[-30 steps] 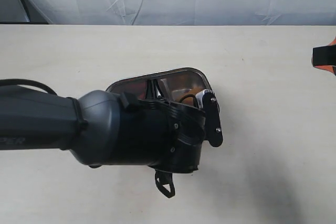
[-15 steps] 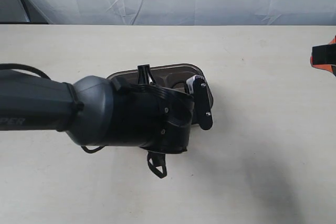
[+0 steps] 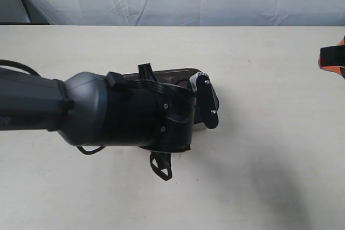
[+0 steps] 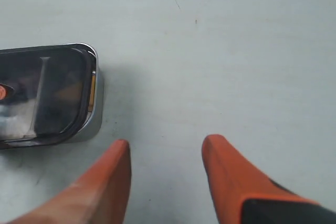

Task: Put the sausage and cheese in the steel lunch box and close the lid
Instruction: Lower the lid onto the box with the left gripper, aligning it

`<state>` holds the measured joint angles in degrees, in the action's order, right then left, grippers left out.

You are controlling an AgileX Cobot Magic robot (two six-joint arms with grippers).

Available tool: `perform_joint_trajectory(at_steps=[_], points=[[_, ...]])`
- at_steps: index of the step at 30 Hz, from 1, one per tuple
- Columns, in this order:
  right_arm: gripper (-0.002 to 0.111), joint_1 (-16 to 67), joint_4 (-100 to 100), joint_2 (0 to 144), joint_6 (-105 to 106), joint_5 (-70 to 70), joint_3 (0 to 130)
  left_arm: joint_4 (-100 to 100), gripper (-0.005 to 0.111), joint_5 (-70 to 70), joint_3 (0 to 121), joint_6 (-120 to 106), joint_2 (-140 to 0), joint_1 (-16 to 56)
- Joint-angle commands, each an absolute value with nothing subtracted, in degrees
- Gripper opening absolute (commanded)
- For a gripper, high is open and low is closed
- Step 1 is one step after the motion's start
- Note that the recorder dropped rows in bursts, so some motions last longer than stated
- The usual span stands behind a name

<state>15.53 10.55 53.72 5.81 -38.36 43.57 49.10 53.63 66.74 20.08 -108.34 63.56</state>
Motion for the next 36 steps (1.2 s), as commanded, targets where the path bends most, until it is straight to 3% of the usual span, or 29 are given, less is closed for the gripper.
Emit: perform_joint_trajectory(at_steps=[1,36], points=[[0.045,15.43,10.62,53.37,5.8,-38.35,43.72,48.34,0.053,54.14,66.86,20.6,-106.6,63.57],[0.045,15.43,10.99,53.37,5.8,-38.85,43.72,40.58,0.053,48.94,66.86,20.61,-100.42,63.57]])
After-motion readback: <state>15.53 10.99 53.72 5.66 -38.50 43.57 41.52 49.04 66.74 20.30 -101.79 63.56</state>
